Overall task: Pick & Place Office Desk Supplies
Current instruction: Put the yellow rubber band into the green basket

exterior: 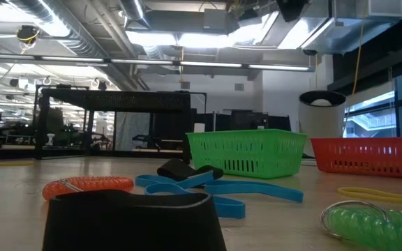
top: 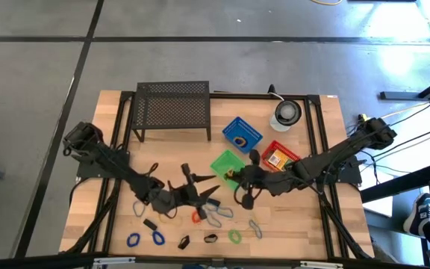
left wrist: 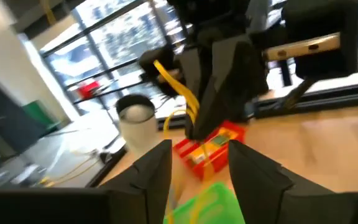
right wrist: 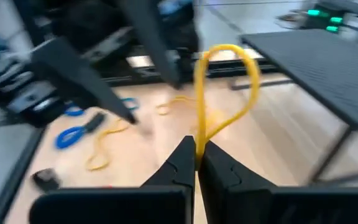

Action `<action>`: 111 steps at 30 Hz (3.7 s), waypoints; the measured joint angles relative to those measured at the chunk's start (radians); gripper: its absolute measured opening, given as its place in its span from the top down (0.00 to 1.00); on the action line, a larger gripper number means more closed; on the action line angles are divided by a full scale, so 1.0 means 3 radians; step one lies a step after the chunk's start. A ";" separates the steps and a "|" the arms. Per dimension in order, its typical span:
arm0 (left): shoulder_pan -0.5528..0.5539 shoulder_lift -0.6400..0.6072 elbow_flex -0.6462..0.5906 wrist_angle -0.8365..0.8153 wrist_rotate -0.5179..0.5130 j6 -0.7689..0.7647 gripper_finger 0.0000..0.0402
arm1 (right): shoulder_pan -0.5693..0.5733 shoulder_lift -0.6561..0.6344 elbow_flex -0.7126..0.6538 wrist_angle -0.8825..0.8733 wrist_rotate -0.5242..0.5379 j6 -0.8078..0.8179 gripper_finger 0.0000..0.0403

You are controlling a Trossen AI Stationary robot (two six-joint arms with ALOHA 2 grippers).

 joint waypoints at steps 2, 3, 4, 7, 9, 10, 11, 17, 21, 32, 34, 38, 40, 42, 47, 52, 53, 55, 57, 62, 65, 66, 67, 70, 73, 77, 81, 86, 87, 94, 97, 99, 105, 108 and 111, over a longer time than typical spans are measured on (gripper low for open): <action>-0.0040 0.0000 0.0000 -0.0143 -0.0204 -0.0121 0.62 | -0.0026 -0.0022 0.0000 -0.0146 0.0245 0.0110 0.98; -0.0050 0.0000 -0.0001 -0.0218 -0.0282 -0.0183 0.62 | -0.0052 -0.0029 0.0000 -0.0236 0.0387 0.0186 0.98; -0.0057 0.0000 -0.0001 -0.0280 -0.0338 -0.0244 0.62 | -0.0089 -0.0032 0.0000 -0.0305 0.0502 0.0273 0.98; -0.0064 0.0000 -0.0001 -0.0410 -0.0397 -0.0395 0.63 | -0.0265 -0.0035 0.0000 -0.0702 0.0750 0.0599 0.98; -0.0064 0.0000 -0.0001 -0.0447 -0.0399 -0.0455 0.64 | -0.0444 -0.0035 0.0000 -0.1002 0.0755 0.0857 0.98; -0.0064 0.0000 -0.0001 -0.0448 -0.0399 -0.0463 0.64 | -0.0549 -0.0035 0.0000 -0.1178 0.0731 0.1008 0.98; -0.0060 0.0000 -0.0001 -0.0447 -0.0399 -0.0463 0.65 | -0.0653 -0.0035 0.0000 -0.1337 0.0689 0.1160 0.98; -0.0056 0.0000 -0.0001 -0.0447 -0.0400 -0.0466 0.66 | -0.1281 0.0069 -0.0001 -0.1745 0.0239 0.1617 0.98; -0.0054 0.0000 -0.0001 -0.0447 -0.0400 -0.0466 0.66 | -0.1497 0.0309 0.0000 -0.1657 0.0084 0.1545 0.98; -0.0060 -0.0001 -0.0001 -0.0510 -0.0623 -0.0324 0.67 | -0.1608 0.0585 -0.0003 -0.1631 0.0135 0.1432 0.98; -0.0060 -0.0022 -0.0001 -0.0509 -0.0750 -0.0279 0.67 | -0.1606 0.0535 -0.0003 -0.1600 0.0200 0.1381 0.98; -0.0060 -0.0141 -0.0001 -0.0502 -0.0889 -0.0095 0.67 | -0.1590 0.0445 -0.0001 -0.1590 0.0224 0.1323 0.98; -0.0060 -0.0219 -0.0001 -0.0511 -0.0904 0.0032 0.67 | -0.1555 0.0395 -0.0001 -0.1580 0.0263 0.1243 0.98; -0.0060 -0.0318 -0.0001 -0.0512 -0.0957 0.0169 0.67 | -0.1507 0.0355 -0.0001 -0.1585 0.0271 0.1150 0.98; -0.0060 -0.0584 -0.0001 -0.0529 -0.1380 0.0583 0.67 | -0.1363 0.0243 -0.0001 -0.1599 0.0273 0.0938 0.98; -0.0060 -0.0864 -0.0001 -0.0562 -0.1750 0.0912 0.67 | -0.1264 0.0163 -0.0001 -0.1608 0.0409 0.0881 0.98; -0.0059 -0.0932 -0.0002 -0.0611 -0.1746 0.0932 0.67 | -0.1252 0.0161 -0.0001 -0.1609 0.0411 0.0870 0.98; -0.0059 -0.1042 -0.0003 -0.0620 -0.1746 0.0940 0.67 | -0.1227 0.0162 -0.0001 -0.1597 0.0365 0.0874 0.98; -0.0059 -0.1149 -0.0003 -0.0676 -0.1749 0.0935 0.67 | -0.1194 0.0171 -0.0001 -0.1520 0.0202 0.0868 0.98; -0.0059 -0.1364 -0.0003 -0.0892 -0.1750 0.0769 0.67 | -0.1078 0.0208 0.0000 -0.1215 -0.0224 0.0569 0.98; -0.0021 -0.1440 -0.0003 -0.1062 -0.1750 0.0628 0.67 | -0.1044 0.0221 0.0000 -0.1003 -0.0604 0.0327 0.98; -0.0003 -0.1452 -0.0003 -0.1130 -0.1750 0.0569 0.67 | -0.1043 0.0222 0.0000 -0.0913 -0.0775 0.0253 0.98; 0.0006 -0.1459 -0.0003 -0.1197 -0.1750 0.0511 0.67 | -0.1043 0.0236 0.0001 -0.0833 -0.0948 0.0193 0.98; 0.0057 -0.1460 -0.0003 -0.1318 -0.1745 0.0412 0.67 | -0.1043 0.0285 -0.0002 -0.0782 -0.1242 0.0138 0.98; 0.0063 -0.1460 -0.0003 -0.1447 -0.1728 0.0328 0.67 | -0.1043 0.0371 -0.0001 -0.0799 -0.1252 0.0235 0.98; 0.0063 -0.1457 -0.0003 -0.1599 -0.1512 0.0148 0.67 | -0.1040 0.0555 -0.0002 -0.0785 -0.1298 0.0418 0.98; 0.0062 -0.1457 -0.0003 -0.1636 -0.1367 0.0123 0.67 | -0.1028 0.0734 -0.0002 -0.0741 -0.1516 0.0541 0.98; 0.0062 -0.1457 -0.0003 -0.1667 -0.1316 0.0061 0.67 | -0.1022 0.0860 -0.0002 -0.0707 -0.1576 0.0691 0.97; 0.0062 -0.1457 -0.0003 -0.1677 -0.1316 0.0056 0.67 | -0.1022 0.0865 -0.0002 -0.0713 -0.1573 0.0728 0.97; 0.0022 -0.1457 -0.0003 -0.2013 -0.1314 -0.0352 0.67 | -0.1026 0.0865 -0.0002 -0.0721 -0.1501 0.0788 0.87; -0.0014 -0.1457 -0.0003 -0.2348 -0.1233 -0.0773 0.67 | -0.1024 0.0864 -0.0002 -0.0743 -0.1501 0.0786 0.81; -0.0023 -0.1457 -0.0003 -0.2550 -0.0961 -0.1113 0.67 | -0.1025 0.0864 -0.0002 -0.0747 -0.1503 0.0784 0.76; 0.0067 -0.1457 -0.0003 -0.3183 0.0204 -0.2092 0.67 | -0.1026 0.0862 -0.0002 -0.0776 -0.1514 0.0754 0.61; 0.0137 -0.1457 -0.0003 -0.3706 0.0677 -0.2746 0.67 | -0.1026 0.0812 -0.0002 -0.0806 -0.1514 0.0743 0.56; 0.0192 -0.1457 -0.0003 -0.4366 0.1037 -0.3461 0.67 | -0.1037 0.0707 -0.0002 -0.0788 -0.1512 0.0738 0.53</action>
